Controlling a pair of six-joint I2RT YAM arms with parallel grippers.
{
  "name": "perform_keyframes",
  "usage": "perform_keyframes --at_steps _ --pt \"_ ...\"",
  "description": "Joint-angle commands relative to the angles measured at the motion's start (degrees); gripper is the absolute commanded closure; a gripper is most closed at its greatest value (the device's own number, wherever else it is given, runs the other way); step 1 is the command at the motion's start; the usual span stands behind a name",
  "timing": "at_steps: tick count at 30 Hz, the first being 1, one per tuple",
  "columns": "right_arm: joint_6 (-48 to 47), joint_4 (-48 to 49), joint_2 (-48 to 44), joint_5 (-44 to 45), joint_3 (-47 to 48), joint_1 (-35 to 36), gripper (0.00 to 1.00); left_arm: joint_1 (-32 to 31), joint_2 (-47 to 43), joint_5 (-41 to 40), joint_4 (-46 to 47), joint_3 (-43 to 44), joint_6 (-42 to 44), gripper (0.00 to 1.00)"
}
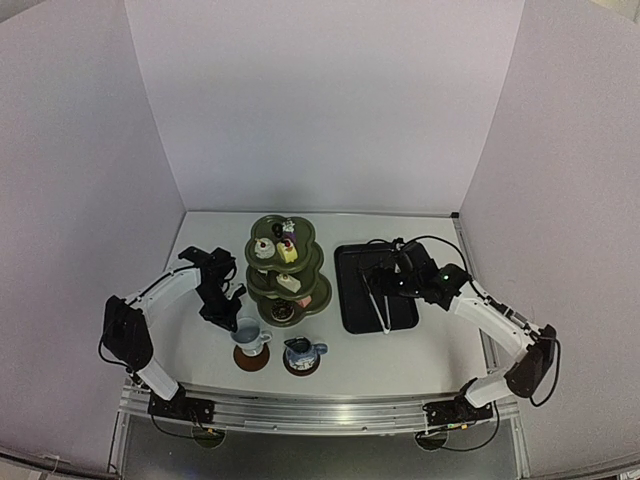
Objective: Serve the afternoon tea
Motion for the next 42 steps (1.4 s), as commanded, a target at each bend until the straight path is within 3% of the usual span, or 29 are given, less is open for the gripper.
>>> perform_keyframes --at_steps 1,7,39,42 --pt "-4.21 0.49 1.74 -0.59 3.27 0.28 0.09 -0.91 -2.27 1.29 0.13 -0.45 -3.11 1.0" --pt "-4.59 0.57 1.27 -0.17 1.77 0.22 0.09 -1.06 -3.07 -0.17 3.97 -6.84 -4.41 1.0" --pt "-3.75 0.67 0.88 -0.02 0.17 0.29 0.09 -1.06 -5.49 0.26 10.13 -11.14 -2.59 1.0" --pt "-3.71 0.78 0.79 0.24 -0.04 0.27 0.09 -1.06 -5.72 0.24 10.17 -11.09 -2.62 0.95"
